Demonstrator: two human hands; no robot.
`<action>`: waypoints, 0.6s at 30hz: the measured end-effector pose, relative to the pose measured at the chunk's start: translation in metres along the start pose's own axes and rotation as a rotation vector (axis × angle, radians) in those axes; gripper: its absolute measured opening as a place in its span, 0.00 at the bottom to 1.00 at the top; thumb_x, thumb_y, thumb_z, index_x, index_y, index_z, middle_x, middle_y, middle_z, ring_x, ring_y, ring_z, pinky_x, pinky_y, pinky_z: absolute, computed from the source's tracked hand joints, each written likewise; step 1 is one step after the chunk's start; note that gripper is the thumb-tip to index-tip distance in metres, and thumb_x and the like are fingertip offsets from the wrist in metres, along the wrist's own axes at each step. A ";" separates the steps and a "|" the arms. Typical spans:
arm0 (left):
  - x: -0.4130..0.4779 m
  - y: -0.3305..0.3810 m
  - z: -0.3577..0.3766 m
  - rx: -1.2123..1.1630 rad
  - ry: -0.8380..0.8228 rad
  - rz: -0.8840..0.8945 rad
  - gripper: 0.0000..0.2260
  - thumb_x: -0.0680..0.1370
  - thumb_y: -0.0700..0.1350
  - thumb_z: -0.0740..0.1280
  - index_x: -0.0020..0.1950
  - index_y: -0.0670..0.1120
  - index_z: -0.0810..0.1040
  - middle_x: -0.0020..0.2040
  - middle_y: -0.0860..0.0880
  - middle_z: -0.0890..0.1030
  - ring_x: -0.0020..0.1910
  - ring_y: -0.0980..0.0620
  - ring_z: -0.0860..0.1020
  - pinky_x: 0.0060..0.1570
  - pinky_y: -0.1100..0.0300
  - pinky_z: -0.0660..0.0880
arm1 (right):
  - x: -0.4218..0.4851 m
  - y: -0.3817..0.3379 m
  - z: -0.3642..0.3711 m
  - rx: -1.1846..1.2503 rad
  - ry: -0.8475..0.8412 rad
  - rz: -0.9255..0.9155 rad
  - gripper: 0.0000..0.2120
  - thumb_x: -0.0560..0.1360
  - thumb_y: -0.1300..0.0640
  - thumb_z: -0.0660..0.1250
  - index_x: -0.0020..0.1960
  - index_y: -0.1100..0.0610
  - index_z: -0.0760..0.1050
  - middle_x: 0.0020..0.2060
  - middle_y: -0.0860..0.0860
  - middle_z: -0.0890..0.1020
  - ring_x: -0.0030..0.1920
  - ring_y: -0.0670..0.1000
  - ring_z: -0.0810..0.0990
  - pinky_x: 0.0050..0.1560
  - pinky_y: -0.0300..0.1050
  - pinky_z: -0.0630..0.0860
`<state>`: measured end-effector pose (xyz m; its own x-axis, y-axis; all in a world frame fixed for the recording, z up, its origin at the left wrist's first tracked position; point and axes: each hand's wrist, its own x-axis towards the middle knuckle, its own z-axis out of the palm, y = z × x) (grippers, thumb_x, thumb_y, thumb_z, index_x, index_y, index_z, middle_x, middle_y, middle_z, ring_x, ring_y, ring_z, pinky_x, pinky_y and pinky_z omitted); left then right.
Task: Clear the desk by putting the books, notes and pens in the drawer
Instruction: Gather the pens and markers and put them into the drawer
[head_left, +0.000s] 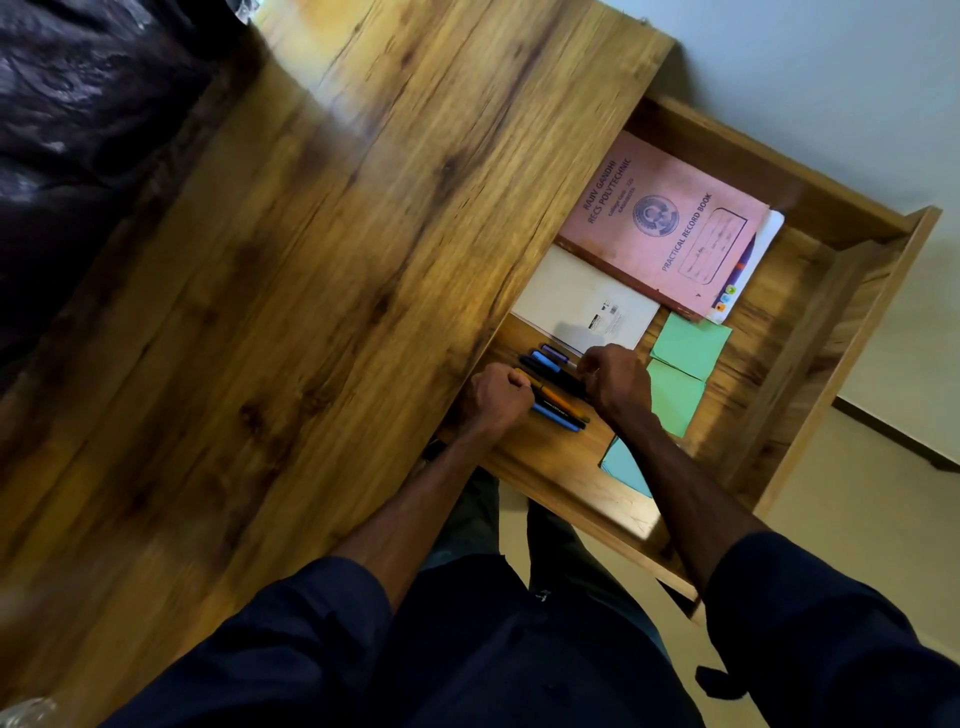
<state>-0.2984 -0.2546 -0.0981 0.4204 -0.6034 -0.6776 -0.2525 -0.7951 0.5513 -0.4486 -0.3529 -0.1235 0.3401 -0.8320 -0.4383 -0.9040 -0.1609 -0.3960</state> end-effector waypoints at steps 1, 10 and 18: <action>0.000 0.002 -0.001 0.000 -0.001 0.004 0.04 0.78 0.40 0.70 0.50 0.48 0.81 0.48 0.47 0.84 0.45 0.52 0.84 0.46 0.57 0.83 | 0.001 0.000 0.001 0.008 -0.011 0.007 0.09 0.74 0.66 0.71 0.50 0.58 0.85 0.46 0.55 0.86 0.46 0.56 0.82 0.43 0.44 0.76; 0.002 0.006 -0.005 -0.001 -0.009 0.027 0.05 0.78 0.39 0.70 0.53 0.46 0.81 0.49 0.46 0.85 0.45 0.51 0.84 0.47 0.56 0.83 | 0.000 0.007 0.007 0.015 -0.091 0.014 0.12 0.75 0.67 0.68 0.56 0.58 0.84 0.48 0.55 0.86 0.43 0.52 0.81 0.41 0.43 0.73; -0.001 0.000 -0.010 0.018 -0.012 0.023 0.04 0.78 0.42 0.70 0.46 0.51 0.79 0.45 0.48 0.84 0.42 0.51 0.85 0.45 0.49 0.84 | 0.002 0.009 0.010 0.048 -0.078 0.036 0.10 0.76 0.65 0.67 0.54 0.56 0.84 0.47 0.54 0.86 0.44 0.54 0.82 0.45 0.50 0.81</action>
<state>-0.2901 -0.2533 -0.0928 0.4040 -0.6217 -0.6710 -0.2778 -0.7823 0.5576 -0.4533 -0.3508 -0.1358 0.3280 -0.7928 -0.5137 -0.9034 -0.1043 -0.4159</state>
